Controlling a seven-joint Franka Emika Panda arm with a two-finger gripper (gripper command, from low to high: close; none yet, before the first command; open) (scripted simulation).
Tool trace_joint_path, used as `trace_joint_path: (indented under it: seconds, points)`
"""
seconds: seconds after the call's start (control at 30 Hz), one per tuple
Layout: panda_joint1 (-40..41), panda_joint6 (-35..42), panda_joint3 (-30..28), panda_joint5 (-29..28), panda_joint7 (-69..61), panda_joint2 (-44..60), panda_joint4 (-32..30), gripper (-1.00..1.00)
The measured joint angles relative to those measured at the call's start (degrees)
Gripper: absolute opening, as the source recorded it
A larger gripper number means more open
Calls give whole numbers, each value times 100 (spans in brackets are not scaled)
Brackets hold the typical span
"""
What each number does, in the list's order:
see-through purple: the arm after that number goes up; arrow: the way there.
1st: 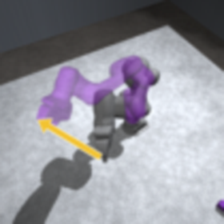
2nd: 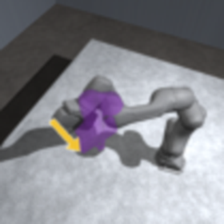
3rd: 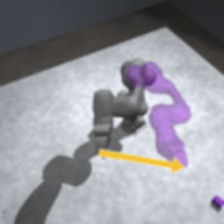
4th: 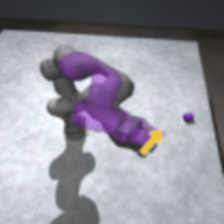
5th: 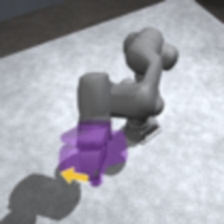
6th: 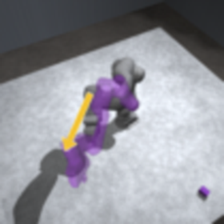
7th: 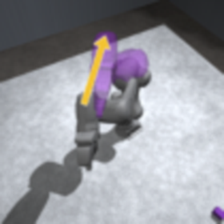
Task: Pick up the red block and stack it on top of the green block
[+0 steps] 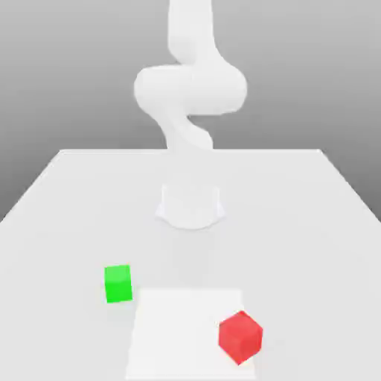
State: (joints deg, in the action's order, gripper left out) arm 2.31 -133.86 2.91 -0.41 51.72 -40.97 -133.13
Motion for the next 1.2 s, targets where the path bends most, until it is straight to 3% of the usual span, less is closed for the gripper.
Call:
trace_joint_path:
  seconds: [0.33, 0.57, 0.83, 1.0, 1.03, 1.2]
  points:
    - [761, -840, 1076, -357, 2515, 1967, -545, 0]
    - [985, -1411, 1516, -729, 4335, 3342, -918, 0]
    - [729, -2094, 1555, -713, 6093, 4837, -1352, 0]
    - [353, -2850, 1079, -1297, 6733, 5849, -1249, 0]
    - [248, -2997, 949, -1423, 6828, 6032, -1219, -100]
    - [248, -3016, 949, -1426, 6831, 6032, -1219, -100]
